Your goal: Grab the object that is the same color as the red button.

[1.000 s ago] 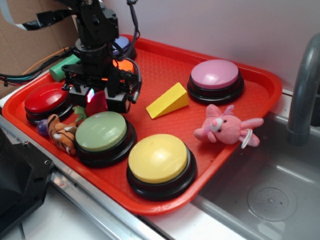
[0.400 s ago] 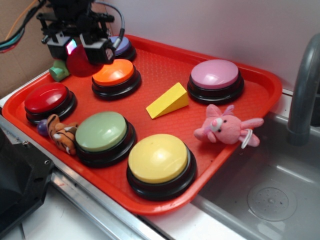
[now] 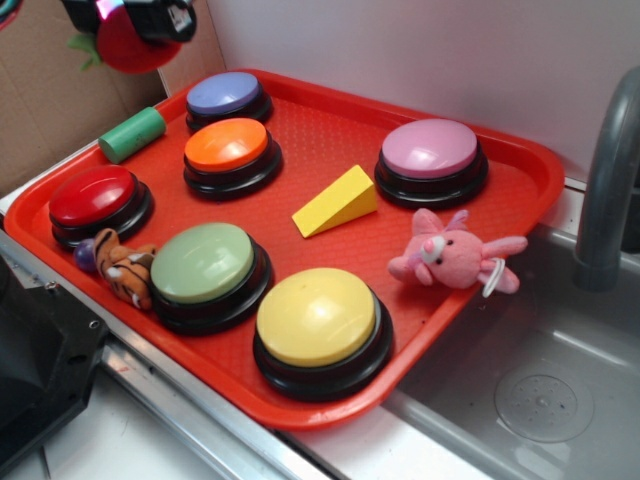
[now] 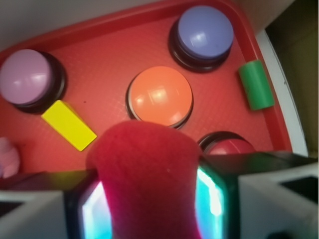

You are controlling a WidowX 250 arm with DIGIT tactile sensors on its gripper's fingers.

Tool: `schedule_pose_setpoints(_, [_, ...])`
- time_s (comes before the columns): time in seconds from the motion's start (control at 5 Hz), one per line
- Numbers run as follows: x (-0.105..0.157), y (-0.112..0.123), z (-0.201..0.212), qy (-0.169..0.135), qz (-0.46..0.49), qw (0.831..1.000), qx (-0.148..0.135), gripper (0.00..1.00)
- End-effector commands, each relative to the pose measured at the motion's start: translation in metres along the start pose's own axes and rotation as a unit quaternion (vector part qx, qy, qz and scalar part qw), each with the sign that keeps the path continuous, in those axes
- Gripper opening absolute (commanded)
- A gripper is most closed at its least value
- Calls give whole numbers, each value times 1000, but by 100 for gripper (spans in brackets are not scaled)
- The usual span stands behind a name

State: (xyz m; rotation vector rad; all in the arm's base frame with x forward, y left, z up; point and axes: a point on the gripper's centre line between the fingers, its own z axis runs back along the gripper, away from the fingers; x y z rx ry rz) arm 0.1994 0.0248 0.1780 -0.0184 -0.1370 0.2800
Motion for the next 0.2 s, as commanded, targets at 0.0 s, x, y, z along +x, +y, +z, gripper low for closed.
schedule_pose_setpoints(0.0, [16,10,21,-39,-47,998,-25,0])
